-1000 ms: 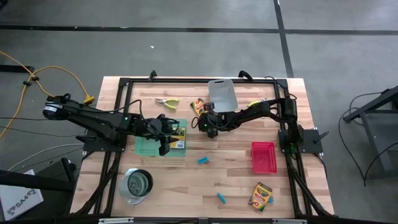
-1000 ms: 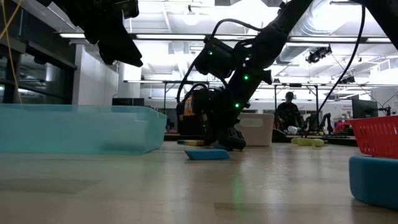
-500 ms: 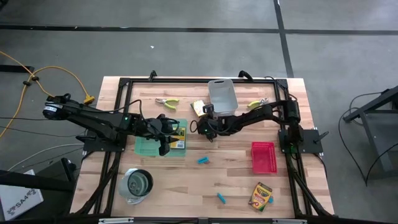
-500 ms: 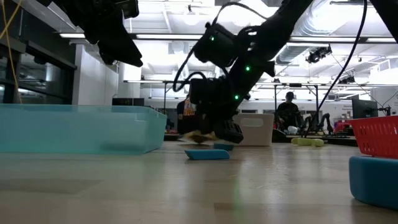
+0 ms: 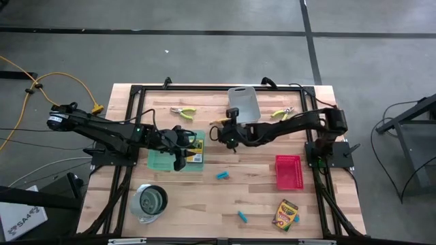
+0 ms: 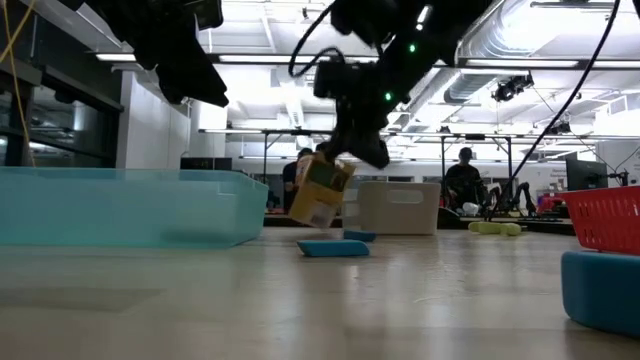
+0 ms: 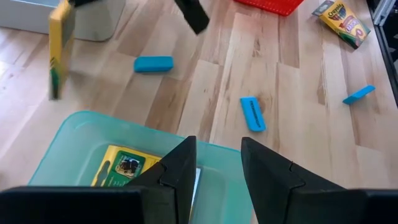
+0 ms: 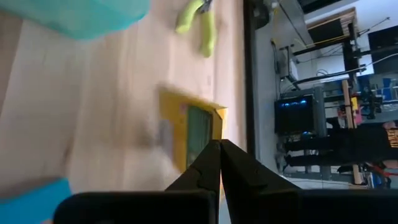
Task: Pick & Place School Supplies
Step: Put the crayon box into the green bin
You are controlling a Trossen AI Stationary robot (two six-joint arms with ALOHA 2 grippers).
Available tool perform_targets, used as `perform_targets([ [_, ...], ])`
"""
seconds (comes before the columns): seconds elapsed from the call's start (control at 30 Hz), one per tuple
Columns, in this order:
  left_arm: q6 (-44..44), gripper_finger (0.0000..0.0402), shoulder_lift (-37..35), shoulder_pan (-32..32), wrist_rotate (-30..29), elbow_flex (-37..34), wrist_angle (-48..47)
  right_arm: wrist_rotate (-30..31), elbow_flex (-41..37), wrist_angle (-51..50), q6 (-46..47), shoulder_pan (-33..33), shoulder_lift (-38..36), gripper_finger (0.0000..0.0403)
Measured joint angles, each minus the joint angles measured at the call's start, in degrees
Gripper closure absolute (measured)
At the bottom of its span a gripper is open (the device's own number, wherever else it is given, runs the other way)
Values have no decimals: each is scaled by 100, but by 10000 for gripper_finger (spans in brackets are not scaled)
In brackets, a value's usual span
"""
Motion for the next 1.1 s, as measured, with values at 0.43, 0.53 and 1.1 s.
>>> perform_targets([
  [0.43,-15,277,0,2,-24,0,46,25,164,-659,13,293,-437,400],
  [0.53,-13,277,0,2,-232,1,59,56,320,-789,15,418,-437,400],
  [1.1,378,277,0,4,-1151,2,410,826,1510,-1751,70,1315,-437,400],
])
